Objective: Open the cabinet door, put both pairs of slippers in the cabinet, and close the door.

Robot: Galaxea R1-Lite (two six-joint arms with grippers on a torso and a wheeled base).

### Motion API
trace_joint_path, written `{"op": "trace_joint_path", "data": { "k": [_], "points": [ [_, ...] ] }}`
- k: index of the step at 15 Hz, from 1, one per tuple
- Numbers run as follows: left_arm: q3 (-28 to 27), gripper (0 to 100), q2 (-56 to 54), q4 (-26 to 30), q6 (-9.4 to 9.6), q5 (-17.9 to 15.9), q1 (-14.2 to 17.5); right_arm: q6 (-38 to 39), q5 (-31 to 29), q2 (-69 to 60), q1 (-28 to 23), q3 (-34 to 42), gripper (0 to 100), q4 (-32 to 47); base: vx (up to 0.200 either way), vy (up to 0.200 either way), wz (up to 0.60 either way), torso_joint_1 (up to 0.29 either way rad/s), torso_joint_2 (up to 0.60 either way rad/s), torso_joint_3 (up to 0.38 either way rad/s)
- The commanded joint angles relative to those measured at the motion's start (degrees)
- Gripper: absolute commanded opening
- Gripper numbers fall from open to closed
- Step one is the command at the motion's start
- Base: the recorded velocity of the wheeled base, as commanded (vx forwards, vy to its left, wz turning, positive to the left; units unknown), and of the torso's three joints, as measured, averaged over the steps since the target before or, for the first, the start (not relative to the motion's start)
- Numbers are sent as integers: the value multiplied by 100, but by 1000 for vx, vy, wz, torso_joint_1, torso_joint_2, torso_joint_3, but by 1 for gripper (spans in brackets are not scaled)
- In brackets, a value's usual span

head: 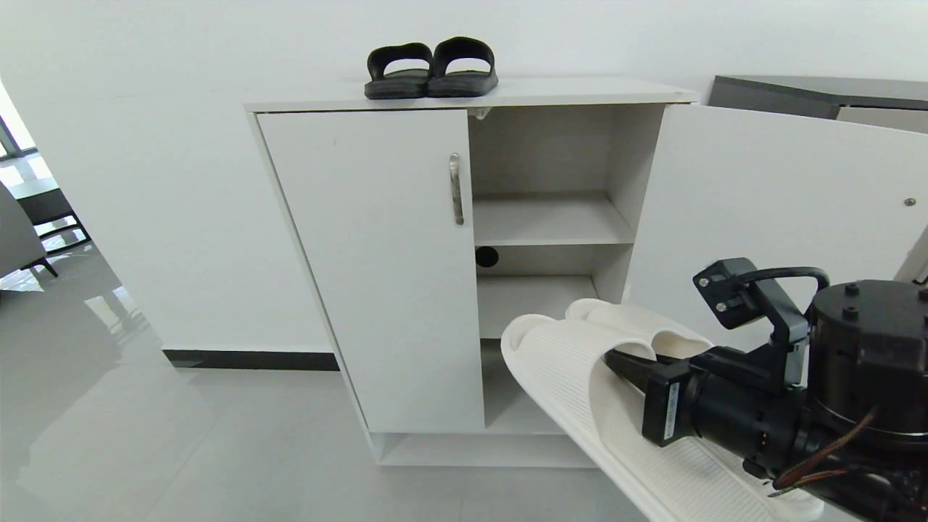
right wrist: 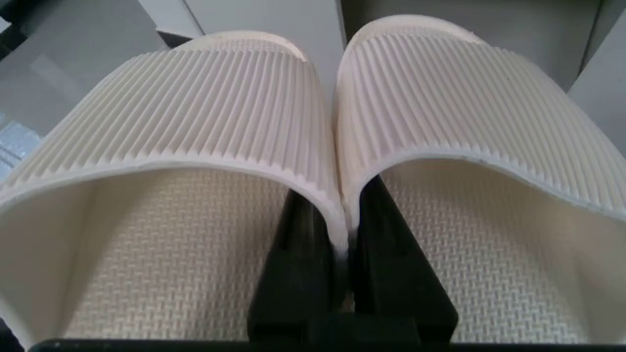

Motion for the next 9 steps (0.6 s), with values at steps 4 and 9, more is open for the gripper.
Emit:
{"op": "trace_joint_path", "data": {
  "k": [4,9],
  "points": [
    [1840,0,-2147,-423,763,-1976,434,-29,7,-32,19,90,0,-18,0,0,0,0,0,0],
    [2112,0,-2147,-142,-239,-3496,399,-38,16,39,19,160,0,-18,0,0,0,0,0,0]
  ]
}}
